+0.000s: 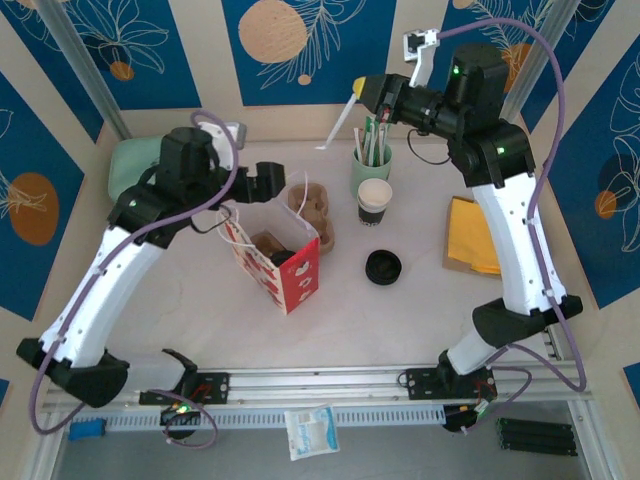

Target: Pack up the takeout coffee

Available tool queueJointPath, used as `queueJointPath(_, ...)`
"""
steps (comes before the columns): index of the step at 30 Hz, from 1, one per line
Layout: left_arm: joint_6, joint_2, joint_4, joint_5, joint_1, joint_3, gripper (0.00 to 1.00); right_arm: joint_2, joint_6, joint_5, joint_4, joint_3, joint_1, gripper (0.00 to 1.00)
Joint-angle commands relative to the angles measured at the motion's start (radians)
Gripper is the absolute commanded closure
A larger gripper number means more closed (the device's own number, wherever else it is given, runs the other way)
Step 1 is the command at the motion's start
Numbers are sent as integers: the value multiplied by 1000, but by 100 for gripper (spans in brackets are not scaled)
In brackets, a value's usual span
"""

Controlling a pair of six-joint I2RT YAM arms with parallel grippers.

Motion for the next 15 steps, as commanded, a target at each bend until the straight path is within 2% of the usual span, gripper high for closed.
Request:
queueJointPath(1,-2,-66,-36,-79,34,-37,1,-32,-29,18,-41,47,64,100)
queueJointPath(8,-20,-171,-77,-122,81,-101,1,9,-76,51,-153,144,226,100)
queueJointPath(15,-38,-237,-107,-140,93,-131,1,56,-109,95,-238,127,341,100)
